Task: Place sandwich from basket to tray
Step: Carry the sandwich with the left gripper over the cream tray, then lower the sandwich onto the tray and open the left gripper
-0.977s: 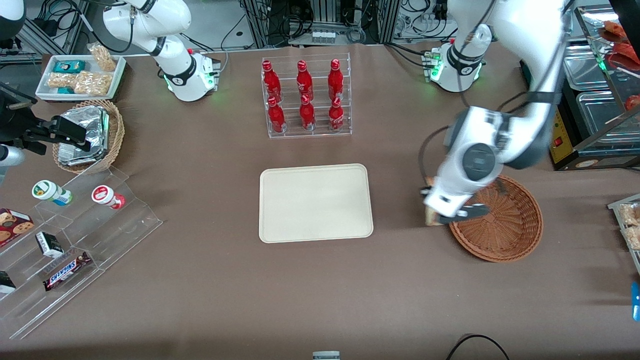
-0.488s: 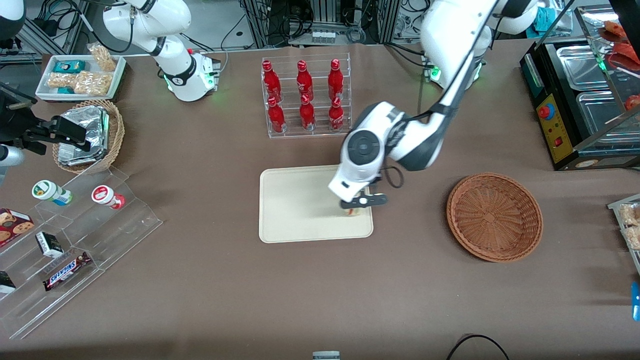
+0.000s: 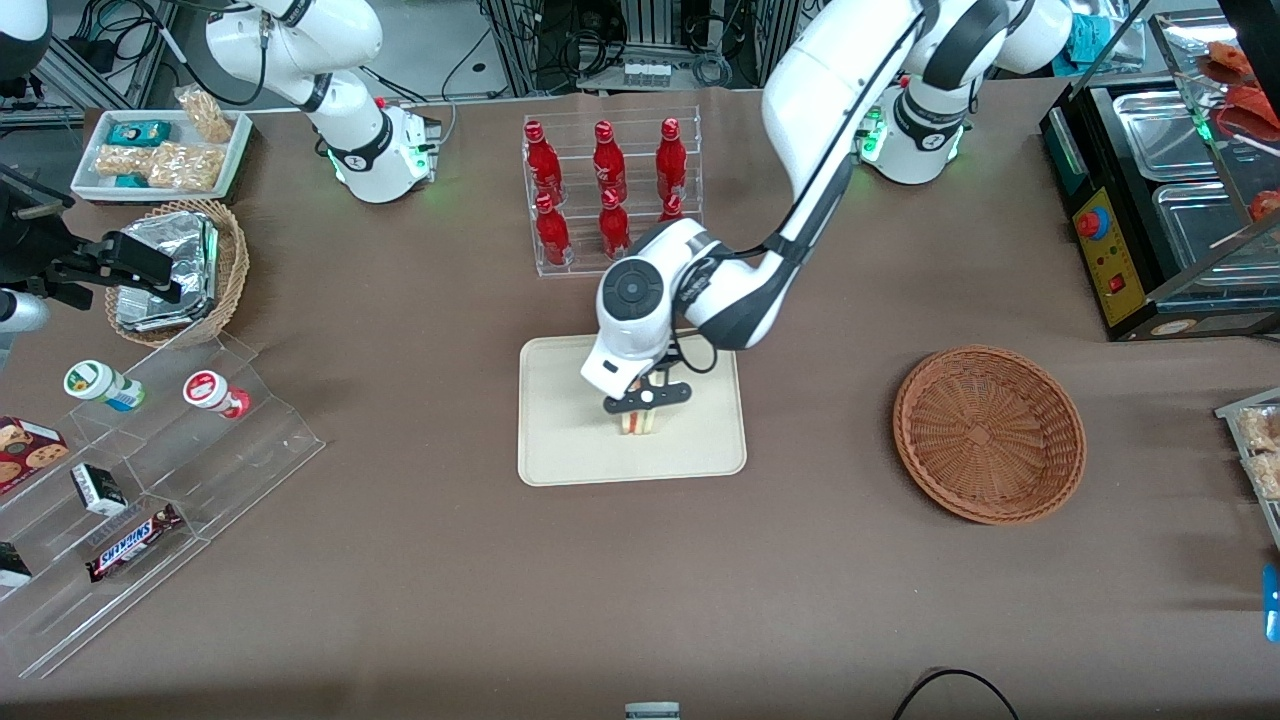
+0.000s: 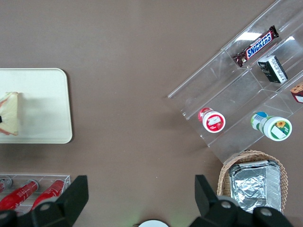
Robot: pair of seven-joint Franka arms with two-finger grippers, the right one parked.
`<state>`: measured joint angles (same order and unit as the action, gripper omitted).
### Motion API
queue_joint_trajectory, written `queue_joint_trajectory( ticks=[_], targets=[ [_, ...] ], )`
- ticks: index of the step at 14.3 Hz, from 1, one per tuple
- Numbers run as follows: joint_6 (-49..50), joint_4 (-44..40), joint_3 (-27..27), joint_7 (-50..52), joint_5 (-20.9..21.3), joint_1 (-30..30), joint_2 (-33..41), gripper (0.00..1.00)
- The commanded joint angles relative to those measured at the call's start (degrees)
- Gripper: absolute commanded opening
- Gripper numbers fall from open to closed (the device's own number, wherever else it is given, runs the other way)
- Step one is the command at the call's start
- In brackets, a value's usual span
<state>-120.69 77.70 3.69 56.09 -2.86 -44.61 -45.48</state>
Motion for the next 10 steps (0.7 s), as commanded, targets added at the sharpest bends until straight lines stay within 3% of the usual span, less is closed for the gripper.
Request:
queue_joint_trajectory(
  ticks=[1, 8, 9, 10],
  targets=[
    [0.6, -3.6, -0.8, 3.0, -0.3, -1.2, -1.7, 0.02],
    [0.5, -6.0, -1.1, 6.9, 0.0, -1.1, -3.4, 0.04],
    [0.1, -6.0, -1.1, 6.9, 0.0, -1.2, -3.5, 0.06],
    [-0.2, -5.8, -1.1, 6.9, 0.0, -1.2, -3.6, 0.14]
  ],
)
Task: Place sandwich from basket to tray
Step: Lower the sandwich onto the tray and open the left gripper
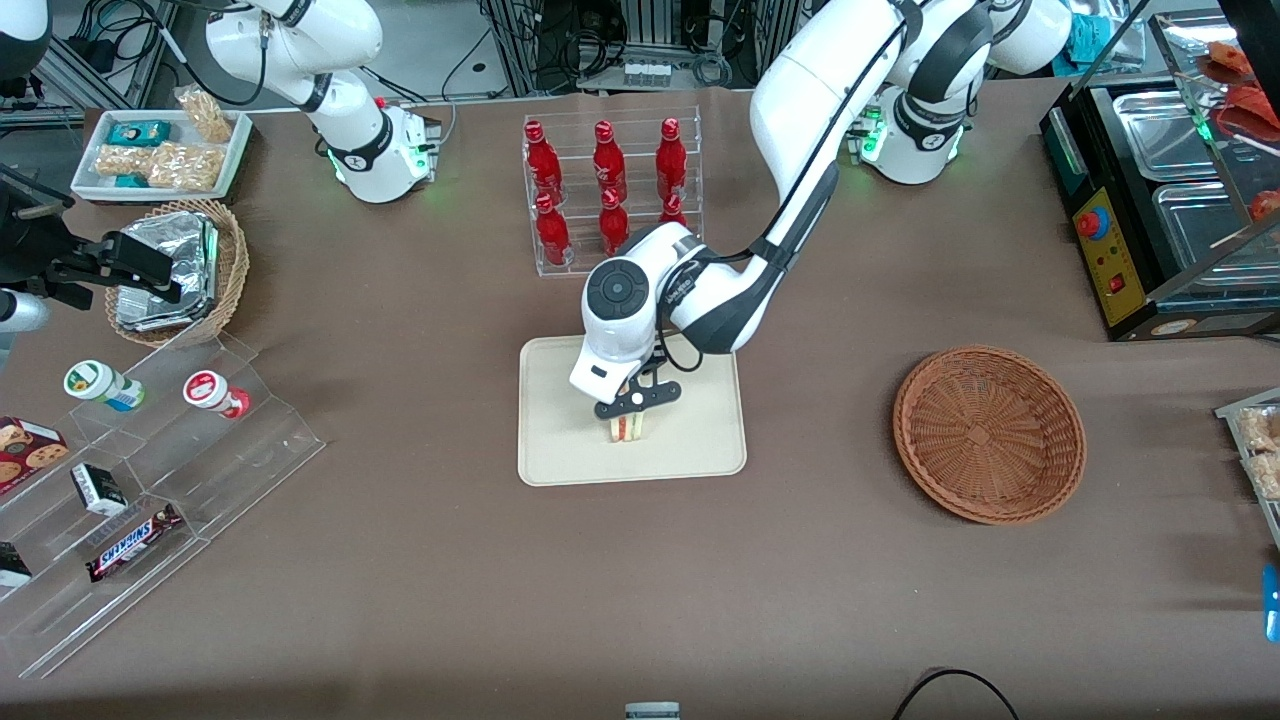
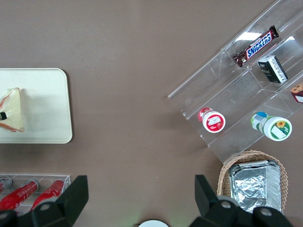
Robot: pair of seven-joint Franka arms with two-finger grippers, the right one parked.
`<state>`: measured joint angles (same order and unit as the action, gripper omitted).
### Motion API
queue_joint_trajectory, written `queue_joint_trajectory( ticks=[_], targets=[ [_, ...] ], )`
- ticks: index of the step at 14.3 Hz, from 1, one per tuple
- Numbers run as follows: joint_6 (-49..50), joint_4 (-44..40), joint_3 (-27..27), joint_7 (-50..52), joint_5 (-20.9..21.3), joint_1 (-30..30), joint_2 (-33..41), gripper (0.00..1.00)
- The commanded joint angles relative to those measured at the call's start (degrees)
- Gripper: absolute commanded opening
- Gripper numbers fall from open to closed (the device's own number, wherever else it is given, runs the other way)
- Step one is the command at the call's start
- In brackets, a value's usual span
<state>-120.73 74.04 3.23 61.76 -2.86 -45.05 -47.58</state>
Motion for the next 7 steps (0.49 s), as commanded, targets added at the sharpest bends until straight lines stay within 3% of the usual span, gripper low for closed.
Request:
queue_joint_trajectory(
  ticks=[1, 3, 7],
  targets=[
    [-0.1, -2.1, -0.6, 1.3, 0.0, -0.7, -1.7, 0.28],
    [0.0, -2.0, -0.6, 0.6, 0.0, -0.6, -1.3, 1.0],
    [6.0, -1.6, -0.9, -0.1, 0.6, -0.5, 5.0, 1.0]
  ],
)
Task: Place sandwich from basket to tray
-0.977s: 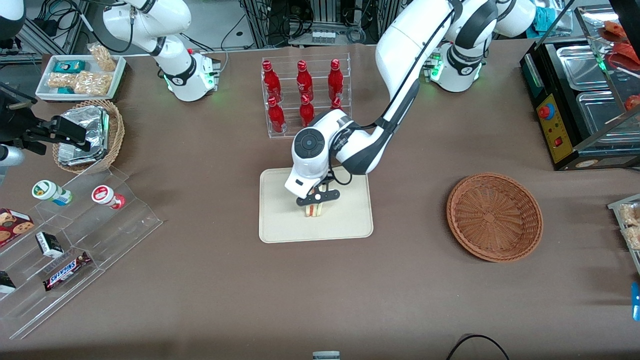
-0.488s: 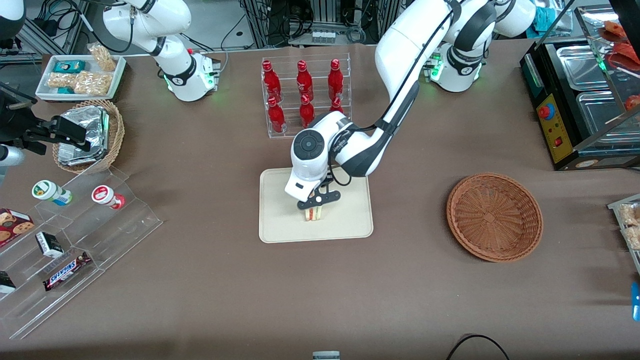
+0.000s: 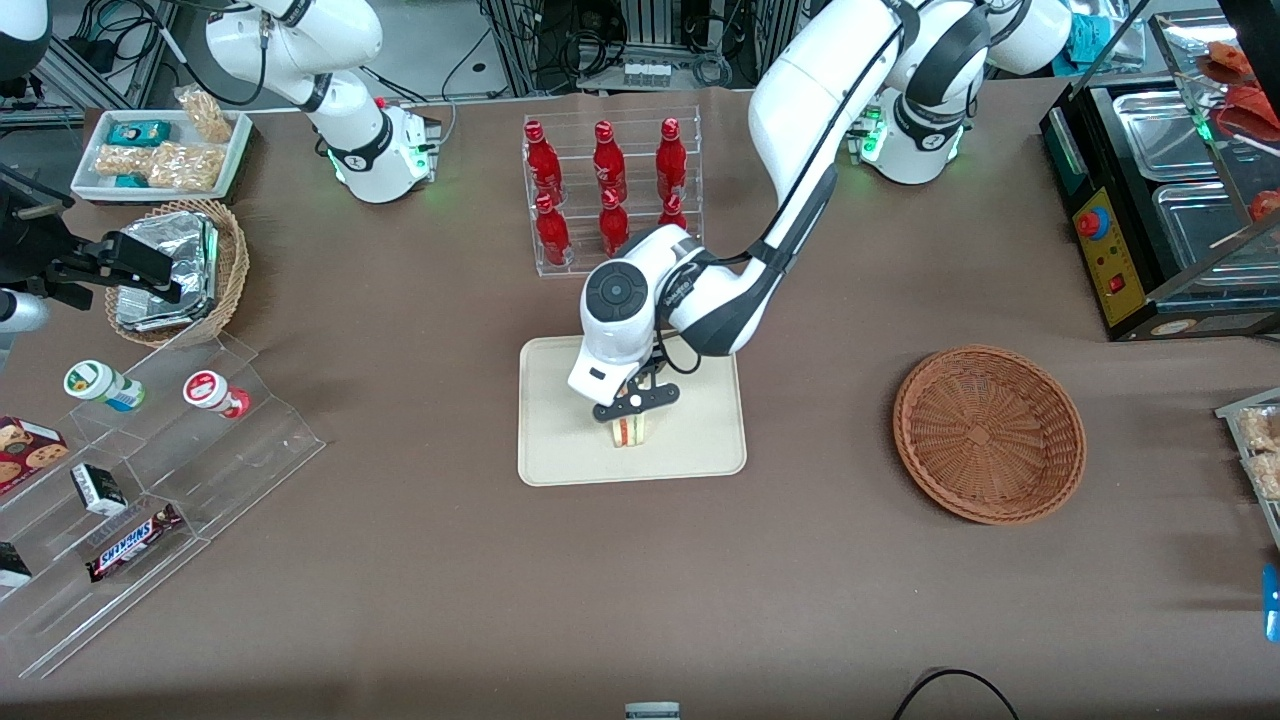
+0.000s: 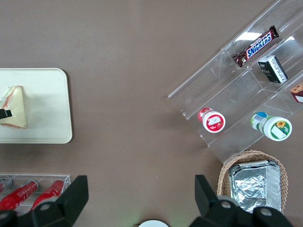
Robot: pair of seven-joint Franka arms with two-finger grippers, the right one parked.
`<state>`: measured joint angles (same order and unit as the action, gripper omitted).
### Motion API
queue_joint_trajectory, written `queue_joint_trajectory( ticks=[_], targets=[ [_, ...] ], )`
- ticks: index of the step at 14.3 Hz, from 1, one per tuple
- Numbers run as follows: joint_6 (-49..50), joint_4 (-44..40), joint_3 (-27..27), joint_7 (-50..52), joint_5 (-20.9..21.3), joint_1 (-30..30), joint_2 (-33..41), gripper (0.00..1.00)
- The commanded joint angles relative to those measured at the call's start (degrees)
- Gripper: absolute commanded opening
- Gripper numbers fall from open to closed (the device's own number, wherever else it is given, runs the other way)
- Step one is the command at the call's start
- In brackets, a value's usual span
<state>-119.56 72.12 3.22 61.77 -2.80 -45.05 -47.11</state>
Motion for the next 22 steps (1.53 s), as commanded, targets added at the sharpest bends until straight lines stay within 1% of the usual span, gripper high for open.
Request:
queue_joint_trajectory(
  ticks=[1, 3, 5, 6, 7, 9, 12, 14, 16, 17, 19, 21, 22],
  targets=[
    [7.6, 0.5, -0.9, -1.5, 1.0, 0.0, 7.8, 1.0],
    [12.4, 3.6, -0.9, -6.3, 1.0, 3.0, 14.0, 1.0],
    [15.1, 8.2, -0.9, -5.2, 1.1, 6.2, 19.5, 1.0],
    [18.6, 9.9, -0.9, -6.0, 1.2, 7.8, 21.8, 1.0],
    [20.2, 11.6, -0.8, -8.7, 1.7, 11.4, 23.8, 1.0],
    [22.2, 16.4, -0.8, -18.7, 1.7, 15.8, 28.5, 1.0],
    [24.4, 24.4, -0.8, -34.5, 1.7, 23.9, 37.5, 1.0],
    [29.8, 24.9, -0.8, -45.2, 1.7, 29.7, 41.6, 1.0],
    [31.8, 24.8, -0.9, -52.9, 2.0, 34.0, 45.4, 1.0],
    [32.7, 24.8, -0.9, -55.8, 2.9, 35.5, 47.0, 1.0],
    [33.2, 24.6, -0.9, -59.6, 7.4, 37.2, 49.8, 1.0],
    [33.2, 23.6, -0.9, -59.7, 8.1, 38.4, 51.1, 1.0],
    [33.0, 23.4, -0.7, -59.7, 7.9, 40.1, 51.9, 1.0]
  ],
)
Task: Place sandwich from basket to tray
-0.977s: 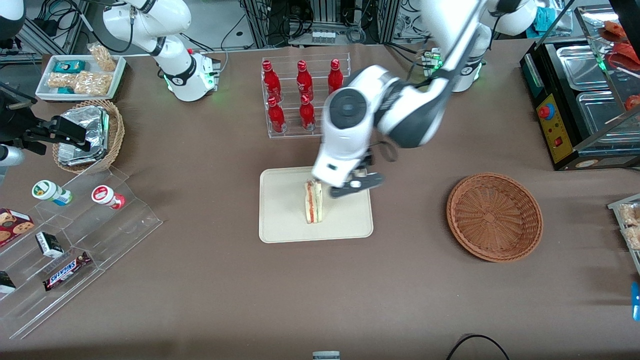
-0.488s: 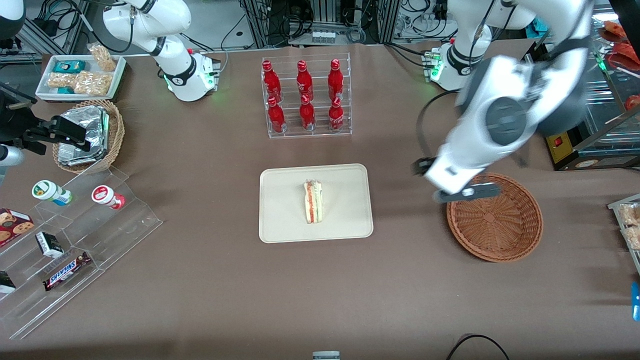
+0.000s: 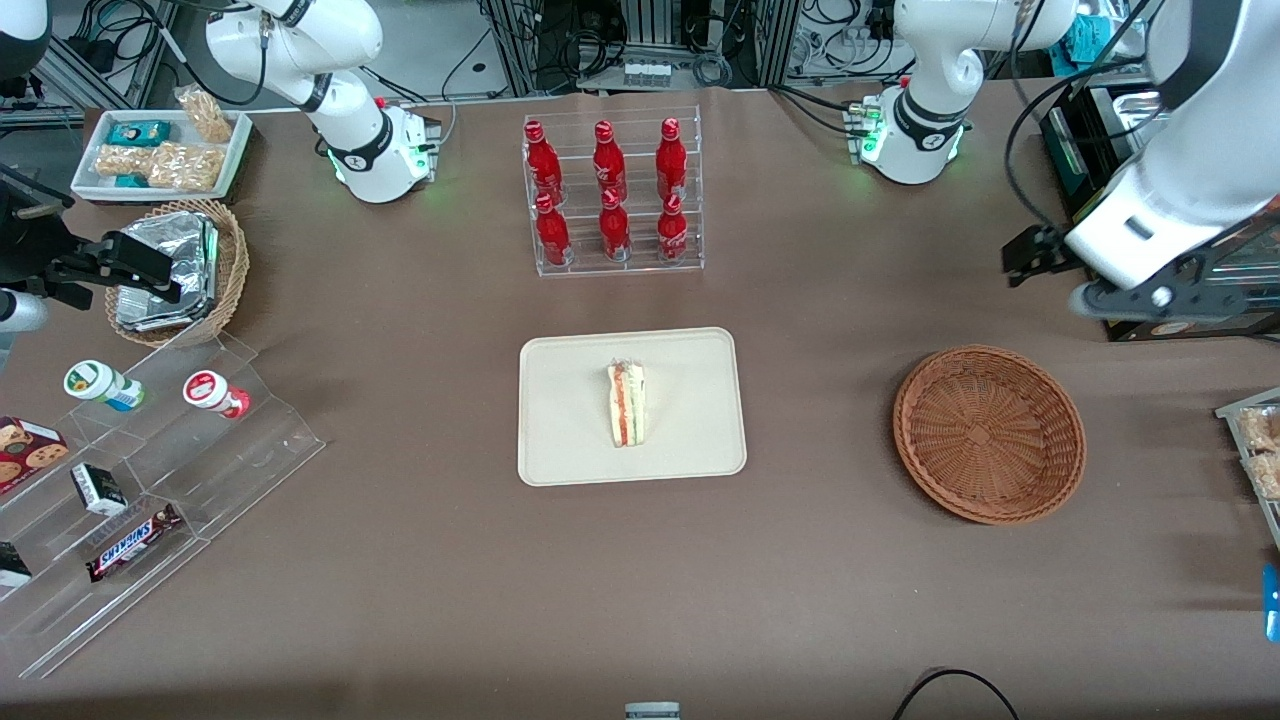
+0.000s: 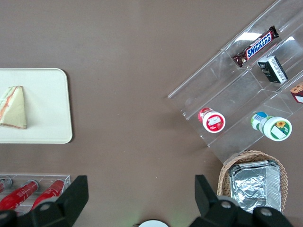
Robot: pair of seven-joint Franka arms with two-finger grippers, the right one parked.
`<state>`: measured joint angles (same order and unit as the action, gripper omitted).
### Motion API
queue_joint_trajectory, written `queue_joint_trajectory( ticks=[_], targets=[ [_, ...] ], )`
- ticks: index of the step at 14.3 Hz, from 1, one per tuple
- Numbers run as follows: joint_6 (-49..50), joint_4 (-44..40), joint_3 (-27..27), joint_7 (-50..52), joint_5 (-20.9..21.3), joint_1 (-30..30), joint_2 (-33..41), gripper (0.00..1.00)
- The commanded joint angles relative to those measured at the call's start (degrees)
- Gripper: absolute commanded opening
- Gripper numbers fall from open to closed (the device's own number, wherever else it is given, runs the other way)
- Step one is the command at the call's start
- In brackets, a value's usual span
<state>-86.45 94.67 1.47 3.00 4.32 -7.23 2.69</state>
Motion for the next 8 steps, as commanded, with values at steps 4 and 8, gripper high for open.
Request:
queue_joint_trajectory(
  ticks=[4, 8],
  targets=[
    [-0.6, 0.8, 4.1, -0.9, -1.2, 7.8, 2.8, 1.0],
    [-1.8, -0.6, 4.2, -0.4, -7.2, 8.5, 1.4, 1.0]
  ],
)
